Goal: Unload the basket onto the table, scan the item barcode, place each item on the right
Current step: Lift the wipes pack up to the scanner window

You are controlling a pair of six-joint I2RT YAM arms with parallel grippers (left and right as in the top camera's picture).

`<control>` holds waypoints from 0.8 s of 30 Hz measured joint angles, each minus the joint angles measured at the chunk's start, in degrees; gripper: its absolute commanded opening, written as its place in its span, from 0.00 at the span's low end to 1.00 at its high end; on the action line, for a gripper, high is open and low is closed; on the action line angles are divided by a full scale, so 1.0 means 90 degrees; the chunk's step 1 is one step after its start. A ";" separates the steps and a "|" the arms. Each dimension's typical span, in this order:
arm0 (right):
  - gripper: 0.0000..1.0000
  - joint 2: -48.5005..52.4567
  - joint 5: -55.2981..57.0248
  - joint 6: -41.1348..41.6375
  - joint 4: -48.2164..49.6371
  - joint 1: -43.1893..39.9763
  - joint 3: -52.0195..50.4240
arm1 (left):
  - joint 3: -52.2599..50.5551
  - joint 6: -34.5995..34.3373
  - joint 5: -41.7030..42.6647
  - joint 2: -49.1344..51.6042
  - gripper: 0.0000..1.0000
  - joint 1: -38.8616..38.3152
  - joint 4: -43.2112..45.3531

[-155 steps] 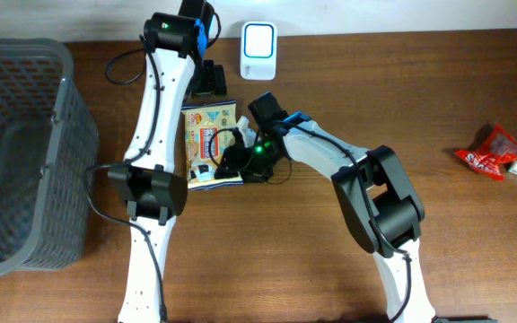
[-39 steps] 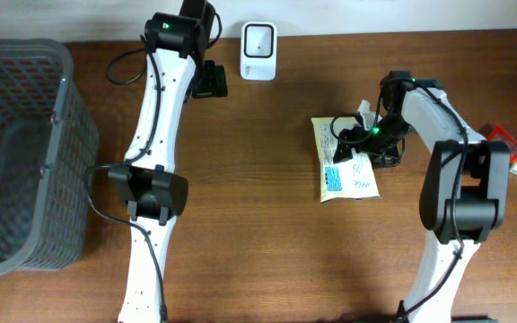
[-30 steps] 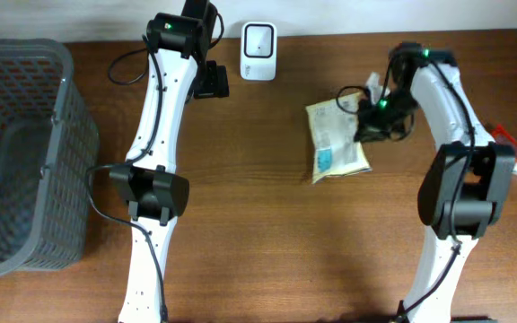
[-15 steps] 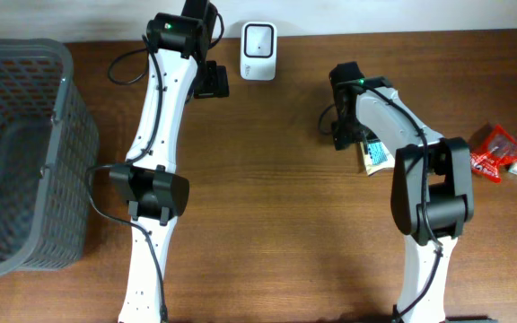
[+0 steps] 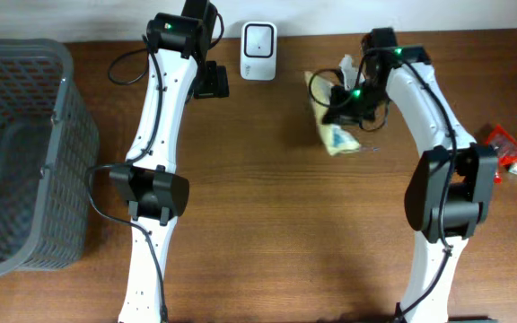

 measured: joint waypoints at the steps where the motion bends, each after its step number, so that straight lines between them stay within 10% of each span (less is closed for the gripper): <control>1: 0.04 0.0000 -0.0845 -0.0153 -0.0056 -0.0109 0.0019 | 0.0000 -0.0002 0.0000 0.0000 0.99 0.0000 0.0000; 7: 0.05 0.0002 -0.4063 -0.0379 0.0651 -0.0945 -0.1348 | 0.0002 -0.0002 0.0000 0.0000 0.99 0.0000 0.0005; 10: 0.40 0.0102 -0.4260 0.0350 0.1987 -0.1022 -0.2742 | 0.0000 0.0000 -0.0002 0.0000 0.99 0.0000 0.0002; 14: 0.64 0.0102 -0.0940 0.1078 0.0843 -0.2174 -0.2499 | 0.0002 0.0000 -0.0002 0.0000 0.99 0.0000 -0.0002; 17: 0.64 0.0015 0.1275 0.0935 -0.1273 -0.2259 -0.0617 | 0.0002 -0.0002 0.0000 0.0000 0.99 0.0000 0.0000; 24: 0.64 -0.0117 0.2764 0.0908 -0.0857 0.0114 -0.0080 | 0.0002 -0.0002 -0.0002 0.0000 0.99 0.0000 0.0002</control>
